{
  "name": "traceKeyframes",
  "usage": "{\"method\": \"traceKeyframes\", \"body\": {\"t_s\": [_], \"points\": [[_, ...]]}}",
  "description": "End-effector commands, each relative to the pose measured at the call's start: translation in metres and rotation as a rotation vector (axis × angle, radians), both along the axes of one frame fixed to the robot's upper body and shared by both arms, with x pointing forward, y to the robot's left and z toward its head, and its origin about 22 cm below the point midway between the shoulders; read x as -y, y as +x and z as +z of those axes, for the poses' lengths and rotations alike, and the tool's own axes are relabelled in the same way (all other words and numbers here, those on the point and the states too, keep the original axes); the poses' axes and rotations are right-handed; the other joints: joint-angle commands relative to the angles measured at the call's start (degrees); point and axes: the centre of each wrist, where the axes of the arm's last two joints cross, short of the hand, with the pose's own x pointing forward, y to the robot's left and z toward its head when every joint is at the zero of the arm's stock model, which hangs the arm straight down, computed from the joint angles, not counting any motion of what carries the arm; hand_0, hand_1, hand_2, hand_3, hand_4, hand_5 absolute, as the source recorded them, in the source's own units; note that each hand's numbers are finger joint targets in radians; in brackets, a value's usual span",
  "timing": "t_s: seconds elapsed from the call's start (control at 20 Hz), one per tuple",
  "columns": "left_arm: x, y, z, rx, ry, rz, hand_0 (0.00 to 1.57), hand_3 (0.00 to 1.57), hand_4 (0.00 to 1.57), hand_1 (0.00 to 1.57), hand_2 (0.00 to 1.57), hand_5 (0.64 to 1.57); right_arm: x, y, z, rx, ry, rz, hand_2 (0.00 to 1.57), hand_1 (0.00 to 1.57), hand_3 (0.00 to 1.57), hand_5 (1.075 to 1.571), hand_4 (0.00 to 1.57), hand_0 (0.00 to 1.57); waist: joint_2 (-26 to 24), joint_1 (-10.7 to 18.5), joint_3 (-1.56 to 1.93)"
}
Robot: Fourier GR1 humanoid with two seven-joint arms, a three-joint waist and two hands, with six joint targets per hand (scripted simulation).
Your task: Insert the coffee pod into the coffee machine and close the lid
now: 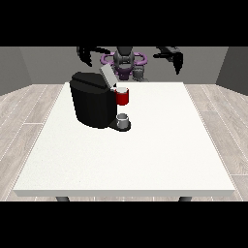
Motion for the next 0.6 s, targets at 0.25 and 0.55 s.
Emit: {"method": "traceKeyframes", "body": {"t_s": [0.25, 0.55], "points": [[-0.009, -0.022, 0.011, 0.012, 0.018, 0.021, 0.00, 0.00, 0.00, 0.00, 0.00, 1.571, -0.007, 0.023, 0.007, -0.033, 0.005, 0.036, 0.00, 0.00, 0.00, 1.571, 0.00, 0.00, 2.49, -1.68, -0.01], [-0.024, -0.018, 0.018, 0.078, 0.012, 0.082, 0.00, 0.00, 0.00, 0.00, 0.00, 1.571, -0.043, 0.029, -0.001, -0.002, -0.034, 0.060, 0.00, 0.00, 0.00, 1.571, 0.00, 0.00, 5.25, -2.98, -0.01]]}}
